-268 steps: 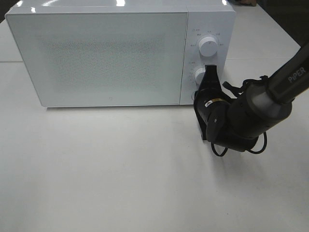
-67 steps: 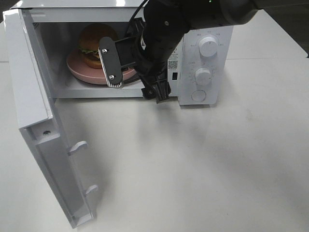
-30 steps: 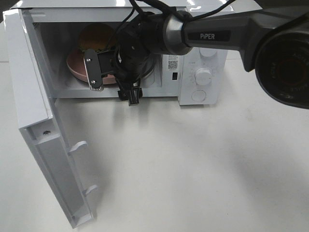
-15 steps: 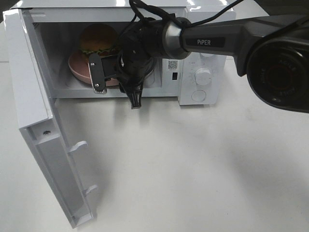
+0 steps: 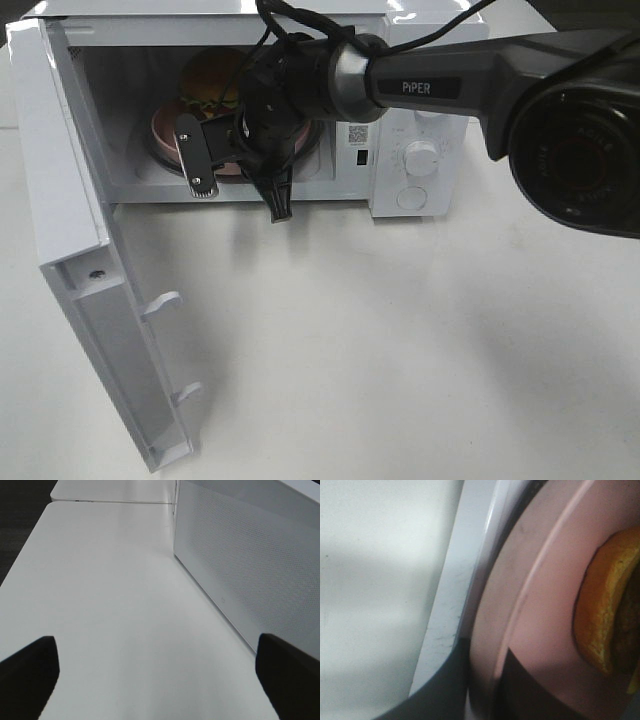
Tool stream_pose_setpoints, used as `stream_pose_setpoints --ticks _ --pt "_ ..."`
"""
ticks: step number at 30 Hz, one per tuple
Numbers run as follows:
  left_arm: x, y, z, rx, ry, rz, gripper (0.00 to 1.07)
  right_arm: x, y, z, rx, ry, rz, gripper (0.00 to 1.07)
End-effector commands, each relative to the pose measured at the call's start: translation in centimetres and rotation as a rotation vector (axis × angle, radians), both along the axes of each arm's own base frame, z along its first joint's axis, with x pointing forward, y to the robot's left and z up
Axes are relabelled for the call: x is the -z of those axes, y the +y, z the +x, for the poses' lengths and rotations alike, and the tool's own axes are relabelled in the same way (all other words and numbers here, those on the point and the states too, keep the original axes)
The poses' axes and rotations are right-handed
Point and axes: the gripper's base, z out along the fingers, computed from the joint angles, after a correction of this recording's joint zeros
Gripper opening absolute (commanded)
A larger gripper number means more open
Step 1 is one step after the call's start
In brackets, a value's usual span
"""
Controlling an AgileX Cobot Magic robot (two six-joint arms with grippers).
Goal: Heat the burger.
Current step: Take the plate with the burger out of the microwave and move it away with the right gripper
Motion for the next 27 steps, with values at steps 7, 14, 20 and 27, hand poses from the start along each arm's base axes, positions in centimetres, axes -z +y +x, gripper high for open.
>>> stream_pose_setpoints --ticks 7,14,20,27 --pt "0.0 -0.1 -0.2 0.003 -0.021 -0.005 1.00 -1.4 0.1 -2.4 -0.115 0.025 -0.066 0.00" --pt "0.0 -0.1 -0.2 0.003 -0.021 -0.005 1.00 -2.9 -0.8 -3.8 -0.169 -0.047 -0.019 0.00" --pt "0.0 -0.1 -0.2 0.003 -0.021 -0.005 1.00 -3.7 -1.3 -4.9 -0.193 -0.072 0.013 0.00" --pt "0.0 -0.1 -0.2 0.003 -0.021 -0.005 1.00 -4.1 -2.4 -6.5 -0.213 -0.079 0.034 0.00"
